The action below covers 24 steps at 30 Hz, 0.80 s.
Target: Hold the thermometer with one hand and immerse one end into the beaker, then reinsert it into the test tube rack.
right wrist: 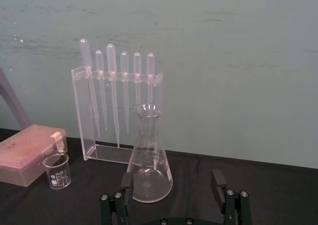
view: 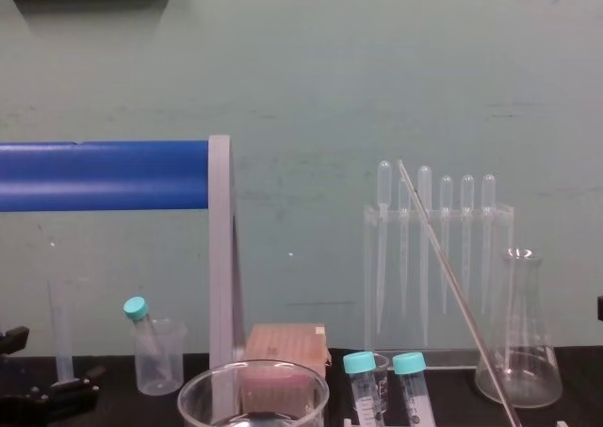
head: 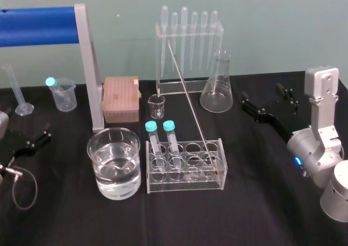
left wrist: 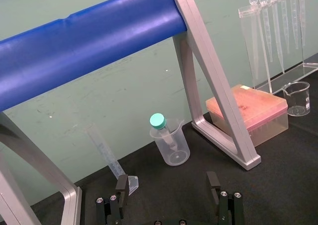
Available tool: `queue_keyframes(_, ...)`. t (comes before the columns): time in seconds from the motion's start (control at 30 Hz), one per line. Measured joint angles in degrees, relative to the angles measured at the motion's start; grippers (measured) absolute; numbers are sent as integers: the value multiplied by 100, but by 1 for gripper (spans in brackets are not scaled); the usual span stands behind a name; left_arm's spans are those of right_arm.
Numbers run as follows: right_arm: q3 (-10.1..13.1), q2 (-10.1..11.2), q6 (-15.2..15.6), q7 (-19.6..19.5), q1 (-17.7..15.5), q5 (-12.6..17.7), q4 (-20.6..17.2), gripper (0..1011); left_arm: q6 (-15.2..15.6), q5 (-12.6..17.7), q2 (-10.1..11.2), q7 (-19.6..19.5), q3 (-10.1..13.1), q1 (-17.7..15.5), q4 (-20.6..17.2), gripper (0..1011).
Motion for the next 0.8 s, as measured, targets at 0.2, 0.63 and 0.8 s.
queue_keyframes(0.2,-16,13,-6,-8,7,-9,-18,1003,0,0,0,0,0,0,0,1008)
queue_keyframes(0.63,-29,23,-16,-33,14,-26,-38,1003,0,0,0,0,0,0,0,1008)
queue_keyframes(0.8,-31,25,-17,-36,16,-29,-40,1003,0,0,0,0,1,0,0,1008)
